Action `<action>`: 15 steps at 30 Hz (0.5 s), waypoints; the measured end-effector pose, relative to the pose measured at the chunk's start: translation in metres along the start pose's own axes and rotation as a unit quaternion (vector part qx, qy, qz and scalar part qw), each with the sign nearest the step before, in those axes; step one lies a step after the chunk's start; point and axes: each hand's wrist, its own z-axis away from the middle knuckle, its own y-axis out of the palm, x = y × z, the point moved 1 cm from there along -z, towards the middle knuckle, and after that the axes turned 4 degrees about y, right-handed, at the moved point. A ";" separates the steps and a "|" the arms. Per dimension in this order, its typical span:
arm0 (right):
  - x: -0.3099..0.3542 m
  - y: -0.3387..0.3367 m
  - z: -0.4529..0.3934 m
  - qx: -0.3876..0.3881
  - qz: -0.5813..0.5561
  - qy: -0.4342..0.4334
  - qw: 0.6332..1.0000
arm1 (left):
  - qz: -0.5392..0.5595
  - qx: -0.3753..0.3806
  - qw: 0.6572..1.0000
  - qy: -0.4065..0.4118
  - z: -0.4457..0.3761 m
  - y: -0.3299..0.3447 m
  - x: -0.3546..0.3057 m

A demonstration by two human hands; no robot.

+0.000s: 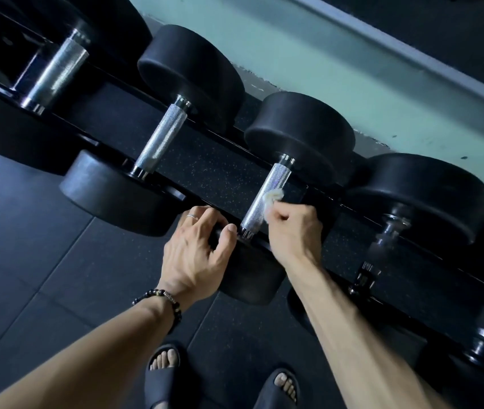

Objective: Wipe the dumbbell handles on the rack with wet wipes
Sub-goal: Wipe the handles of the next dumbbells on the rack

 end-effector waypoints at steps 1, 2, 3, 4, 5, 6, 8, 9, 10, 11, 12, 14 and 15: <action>-0.006 -0.002 0.004 0.019 0.017 -0.022 0.999 | 0.001 -0.001 1.000 0.000 0.000 0.000 0.000; -0.007 -0.003 -0.001 0.016 0.005 -0.021 1.000 | 0.000 -0.001 1.000 0.000 0.000 -0.001 0.000; -0.005 -0.001 -0.012 -0.008 -0.031 -0.003 0.999 | 0.000 0.000 1.000 0.000 0.000 -0.001 0.000; 0.002 0.002 -0.024 -0.045 -0.070 0.027 0.996 | 0.000 0.002 1.000 0.001 0.000 -0.001 0.000; 0.008 0.003 -0.033 -0.080 -0.096 0.055 0.991 | 0.000 0.005 1.000 0.003 0.000 -0.001 0.001; 0.012 0.005 -0.037 -0.095 -0.117 0.080 0.985 | -0.001 0.006 1.000 0.006 0.000 -0.001 0.001; 0.005 0.010 -0.028 -0.065 -0.110 0.081 0.988 | -0.004 0.007 1.000 0.010 -0.001 0.000 0.002; -0.003 0.012 -0.021 -0.033 -0.083 0.059 0.994 | -0.002 0.007 1.000 0.009 -0.002 0.000 0.001; -0.011 0.013 -0.012 0.008 -0.066 0.041 0.997 | 0.000 0.005 1.000 0.006 -0.001 0.000 0.001; -0.016 0.012 -0.008 0.037 -0.069 0.036 0.996 | 0.000 0.002 1.000 0.005 -0.001 -0.001 0.000; -0.014 0.010 -0.010 0.043 -0.090 0.039 0.994 | 0.000 0.001 1.000 0.003 -0.001 -0.001 0.000; -0.004 0.009 -0.036 -0.044 -0.126 0.039 0.990 | 0.002 0.002 1.000 0.001 0.000 0.000 0.000; 0.006 0.009 -0.049 -0.096 -0.118 0.037 0.988 | 0.003 0.002 1.000 0.002 0.000 -0.001 0.000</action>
